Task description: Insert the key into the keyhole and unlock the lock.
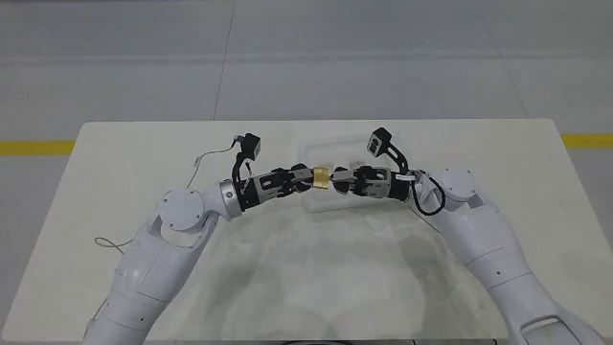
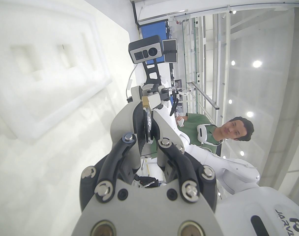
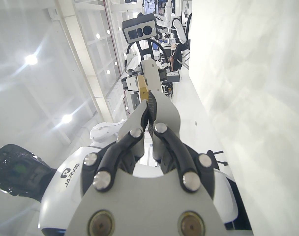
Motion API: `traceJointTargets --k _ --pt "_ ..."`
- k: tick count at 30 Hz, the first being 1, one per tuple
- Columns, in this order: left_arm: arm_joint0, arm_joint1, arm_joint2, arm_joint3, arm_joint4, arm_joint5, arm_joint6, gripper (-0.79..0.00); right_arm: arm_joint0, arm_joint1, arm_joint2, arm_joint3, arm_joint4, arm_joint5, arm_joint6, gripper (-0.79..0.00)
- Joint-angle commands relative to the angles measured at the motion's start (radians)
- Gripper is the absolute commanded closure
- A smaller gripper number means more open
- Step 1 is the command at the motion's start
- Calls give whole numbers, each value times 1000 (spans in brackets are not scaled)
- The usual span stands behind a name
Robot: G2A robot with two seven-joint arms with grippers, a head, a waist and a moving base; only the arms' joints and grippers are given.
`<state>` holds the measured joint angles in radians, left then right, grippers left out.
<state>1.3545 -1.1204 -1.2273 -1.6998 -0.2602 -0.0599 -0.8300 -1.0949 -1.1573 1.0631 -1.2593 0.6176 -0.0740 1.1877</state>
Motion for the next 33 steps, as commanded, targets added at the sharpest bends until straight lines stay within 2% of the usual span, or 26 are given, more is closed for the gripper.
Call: traceJointTargets --k 1,10,27,33 --pt "-2 0 1 1 0 -3 -2 0 2 0 0 4 4 7 4 0" --pt "-6 2 4 5 -1 -8 -7 0 12 -3 -10 20 22 60 9 0" --pt "-14 5 11 12 -6 -4 -3 0 5 -2 -7 16 18 60 -4 0" --pt "-20 5 16 17 -9 -9 -7 0 -10 2 3 -7 49 111 6 0"
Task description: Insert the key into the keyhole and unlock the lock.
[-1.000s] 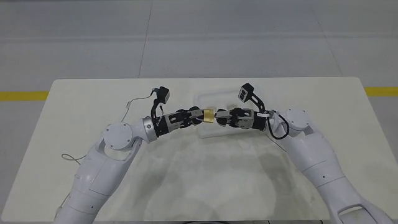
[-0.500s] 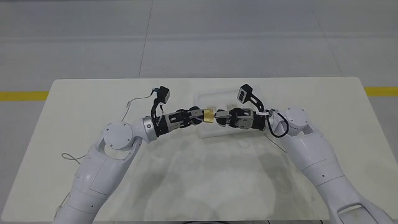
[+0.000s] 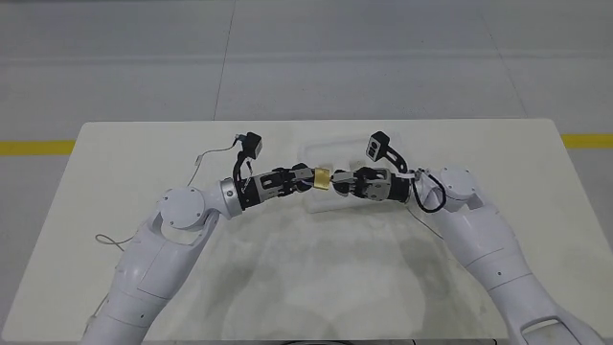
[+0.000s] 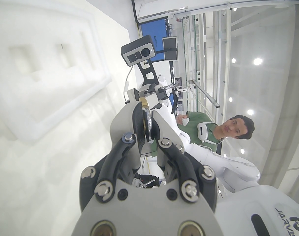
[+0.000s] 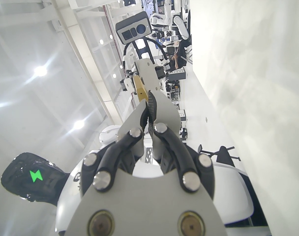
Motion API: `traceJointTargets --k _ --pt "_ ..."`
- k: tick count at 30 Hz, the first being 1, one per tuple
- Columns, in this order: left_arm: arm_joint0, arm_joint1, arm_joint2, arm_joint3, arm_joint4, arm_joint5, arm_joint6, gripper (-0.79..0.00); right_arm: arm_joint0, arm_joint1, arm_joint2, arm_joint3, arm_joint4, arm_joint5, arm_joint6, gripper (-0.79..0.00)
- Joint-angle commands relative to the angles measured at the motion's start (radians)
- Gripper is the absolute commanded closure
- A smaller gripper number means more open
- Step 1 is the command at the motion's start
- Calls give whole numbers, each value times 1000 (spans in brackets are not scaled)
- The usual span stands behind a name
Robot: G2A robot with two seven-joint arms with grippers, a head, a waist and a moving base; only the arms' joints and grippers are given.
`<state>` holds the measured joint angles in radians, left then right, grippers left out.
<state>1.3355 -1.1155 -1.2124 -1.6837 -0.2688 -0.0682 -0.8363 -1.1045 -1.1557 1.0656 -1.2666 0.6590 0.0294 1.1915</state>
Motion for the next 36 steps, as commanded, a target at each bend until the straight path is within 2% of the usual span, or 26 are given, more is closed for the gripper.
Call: traceJointTargets --k 1,12,36 --pt "-2 0 2 2 0 -2 0 0 0 0 1 0 9 13 4 0" --pt "-7 1 8 6 0 -13 2 0 15 -8 -17 48 77 83 31 0" --pt "-8 1 8 6 0 -15 2 0 38 -20 -39 108 145 146 48 0"
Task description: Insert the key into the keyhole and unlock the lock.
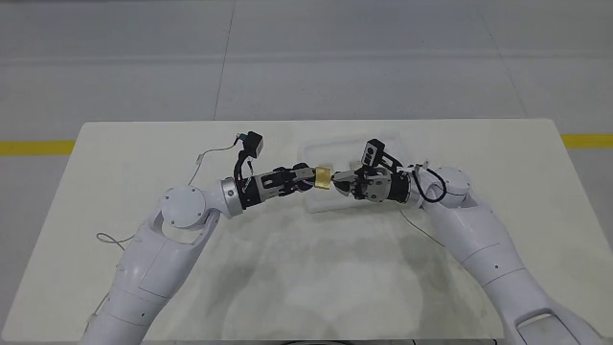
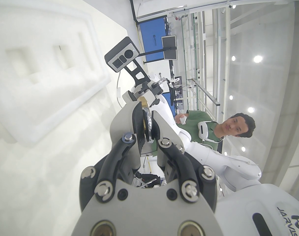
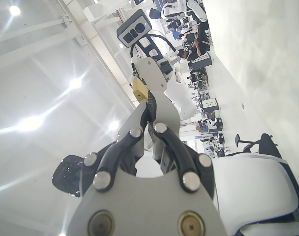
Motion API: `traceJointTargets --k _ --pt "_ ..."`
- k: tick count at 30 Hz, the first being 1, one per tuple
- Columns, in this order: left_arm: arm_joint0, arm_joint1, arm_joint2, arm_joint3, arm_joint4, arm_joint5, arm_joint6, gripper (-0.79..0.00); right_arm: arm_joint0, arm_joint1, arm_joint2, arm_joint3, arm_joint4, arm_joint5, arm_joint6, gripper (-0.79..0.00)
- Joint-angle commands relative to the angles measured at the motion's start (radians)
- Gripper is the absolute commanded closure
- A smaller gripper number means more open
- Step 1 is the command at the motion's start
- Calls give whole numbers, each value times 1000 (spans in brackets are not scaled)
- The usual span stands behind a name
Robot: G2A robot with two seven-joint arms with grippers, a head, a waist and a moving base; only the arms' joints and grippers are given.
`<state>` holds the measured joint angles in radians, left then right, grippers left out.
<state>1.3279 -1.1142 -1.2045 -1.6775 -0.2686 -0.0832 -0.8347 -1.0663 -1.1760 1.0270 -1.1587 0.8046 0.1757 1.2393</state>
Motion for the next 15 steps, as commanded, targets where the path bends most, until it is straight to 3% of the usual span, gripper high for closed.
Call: traceJointTargets --k 1,15 --pt "0 0 0 0 0 0 0 0 0 0 0 0 0 0 0 0" --pt "0 0 0 0 0 0 0 0 -18 4 10 -25 3 23 -19 0"
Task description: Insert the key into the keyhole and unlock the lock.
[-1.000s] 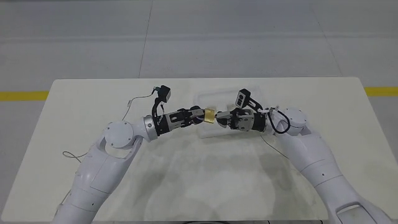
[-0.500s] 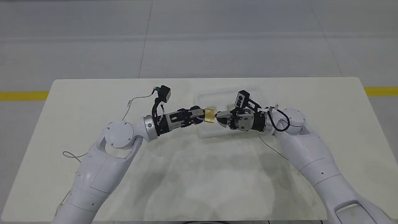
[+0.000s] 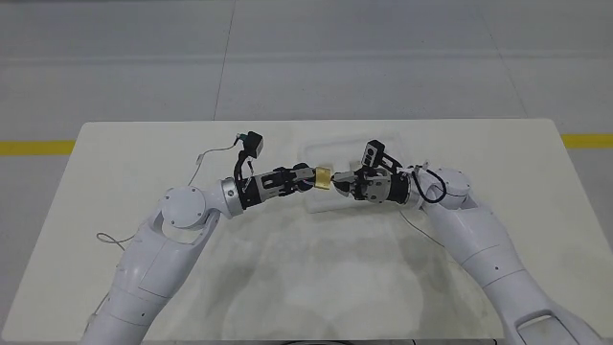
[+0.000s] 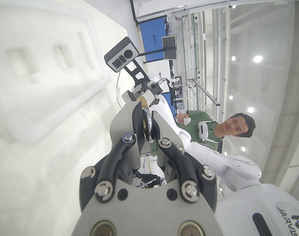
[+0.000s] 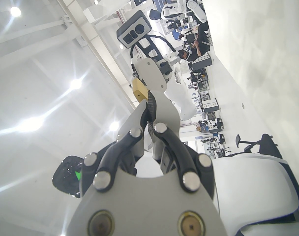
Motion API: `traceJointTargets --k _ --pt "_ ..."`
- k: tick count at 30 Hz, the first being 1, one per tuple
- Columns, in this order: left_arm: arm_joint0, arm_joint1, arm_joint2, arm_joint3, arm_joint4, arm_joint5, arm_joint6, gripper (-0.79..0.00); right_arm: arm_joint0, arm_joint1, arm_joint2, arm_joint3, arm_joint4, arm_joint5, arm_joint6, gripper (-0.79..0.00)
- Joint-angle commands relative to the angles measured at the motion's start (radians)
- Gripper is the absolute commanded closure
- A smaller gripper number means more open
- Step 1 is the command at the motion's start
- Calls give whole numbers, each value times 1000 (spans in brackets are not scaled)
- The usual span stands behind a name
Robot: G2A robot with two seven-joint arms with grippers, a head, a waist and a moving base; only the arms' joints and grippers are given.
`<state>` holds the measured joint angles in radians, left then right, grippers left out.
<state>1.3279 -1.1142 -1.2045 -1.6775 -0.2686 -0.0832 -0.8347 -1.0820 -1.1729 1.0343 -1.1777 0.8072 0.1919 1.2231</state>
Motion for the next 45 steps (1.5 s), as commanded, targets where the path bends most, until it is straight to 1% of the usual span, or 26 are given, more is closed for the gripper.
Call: traceJointTargets --k 1,7,22,39,45 --pt "0 0 0 0 0 0 0 0 -4 2 4 -11 -1 19 -8 0" --pt "0 0 0 0 0 0 0 0 -12 1 8 -19 36 56 -8 0" --pt "0 0 0 0 0 0 0 0 14 -10 -19 41 97 147 14 0" --pt "0 0 0 0 0 0 0 0 31 -15 -33 70 131 212 20 0" --pt "0 0 0 0 0 0 0 0 31 -15 -33 70 134 216 18 0"
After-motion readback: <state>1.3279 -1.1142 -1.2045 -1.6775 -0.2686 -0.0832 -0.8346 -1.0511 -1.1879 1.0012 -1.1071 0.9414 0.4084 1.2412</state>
